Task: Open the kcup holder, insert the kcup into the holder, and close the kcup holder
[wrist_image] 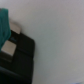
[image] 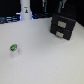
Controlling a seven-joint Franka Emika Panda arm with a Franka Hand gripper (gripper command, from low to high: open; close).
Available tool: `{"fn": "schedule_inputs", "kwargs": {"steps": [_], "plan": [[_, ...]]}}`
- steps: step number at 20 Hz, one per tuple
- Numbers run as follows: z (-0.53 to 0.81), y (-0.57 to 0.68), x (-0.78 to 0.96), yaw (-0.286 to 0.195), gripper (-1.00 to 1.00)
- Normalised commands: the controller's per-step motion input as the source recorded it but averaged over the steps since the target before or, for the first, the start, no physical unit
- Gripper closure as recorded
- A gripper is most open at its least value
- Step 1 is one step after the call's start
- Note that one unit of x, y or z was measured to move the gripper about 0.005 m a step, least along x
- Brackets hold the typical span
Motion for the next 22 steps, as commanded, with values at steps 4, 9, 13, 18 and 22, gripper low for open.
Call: {"fn": "schedule_inputs", "kwargs": {"steps": [4,9,13,18,22], "plan": [[0.0,0.67,-0.32,-0.191,-1.0],[-0.06,0.64,-0.33,-0.194,-1.0],[-0.2,0.59,-0.34,-0.194,-1.0],[-0.34,0.52,-0.26,-0.163,-1.0],[-0.41,0.43,-0.21,-0.133,-1.0]]}}
